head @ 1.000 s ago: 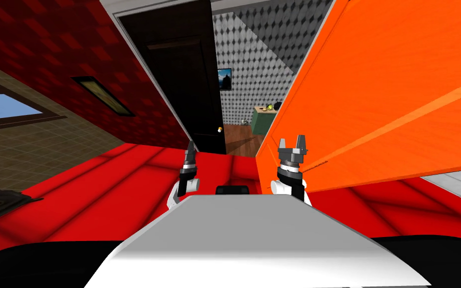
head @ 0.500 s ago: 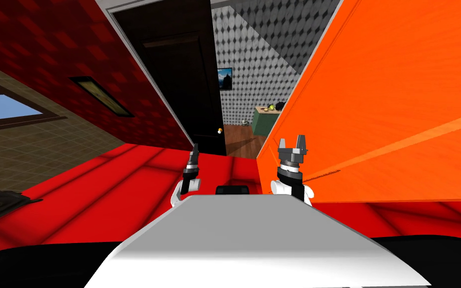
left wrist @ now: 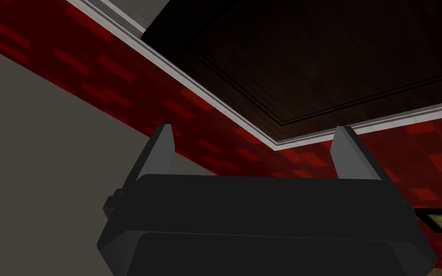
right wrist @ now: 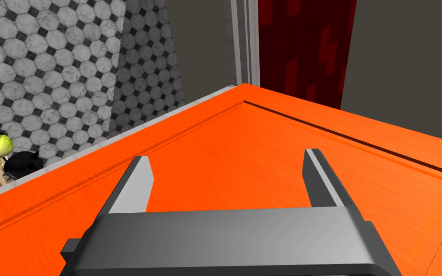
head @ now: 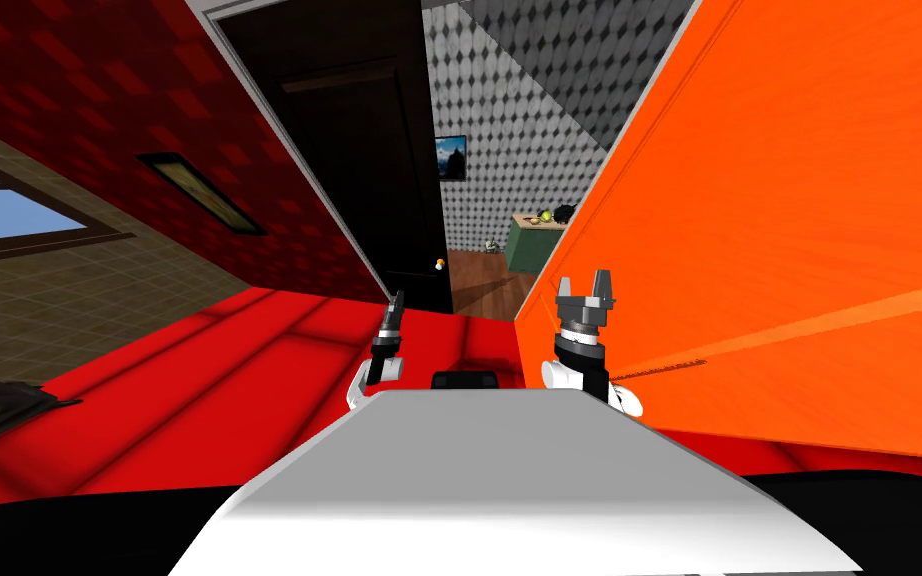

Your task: Pull the door open

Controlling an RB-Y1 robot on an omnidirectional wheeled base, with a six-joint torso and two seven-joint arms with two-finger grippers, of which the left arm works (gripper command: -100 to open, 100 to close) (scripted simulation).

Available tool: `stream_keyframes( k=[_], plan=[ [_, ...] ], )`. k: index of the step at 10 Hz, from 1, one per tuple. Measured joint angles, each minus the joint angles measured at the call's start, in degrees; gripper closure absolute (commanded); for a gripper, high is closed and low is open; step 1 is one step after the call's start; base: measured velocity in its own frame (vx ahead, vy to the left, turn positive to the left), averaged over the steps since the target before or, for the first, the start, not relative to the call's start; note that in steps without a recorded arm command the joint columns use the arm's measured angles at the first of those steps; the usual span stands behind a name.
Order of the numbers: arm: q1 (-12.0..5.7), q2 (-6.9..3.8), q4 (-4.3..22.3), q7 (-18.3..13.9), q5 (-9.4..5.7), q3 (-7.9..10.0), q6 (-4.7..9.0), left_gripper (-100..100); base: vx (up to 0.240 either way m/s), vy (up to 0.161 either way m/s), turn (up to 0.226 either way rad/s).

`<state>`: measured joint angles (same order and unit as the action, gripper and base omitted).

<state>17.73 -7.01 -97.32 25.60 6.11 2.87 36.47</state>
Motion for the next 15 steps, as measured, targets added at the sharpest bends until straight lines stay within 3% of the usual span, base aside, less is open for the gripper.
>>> stream_keyframes(
  k=[15],
  plan=[
    [-8.4,-2.7,23.34,15.13,5.2,-0.43,6.7,-100,0.1,-0.012,0.021]
  ],
)
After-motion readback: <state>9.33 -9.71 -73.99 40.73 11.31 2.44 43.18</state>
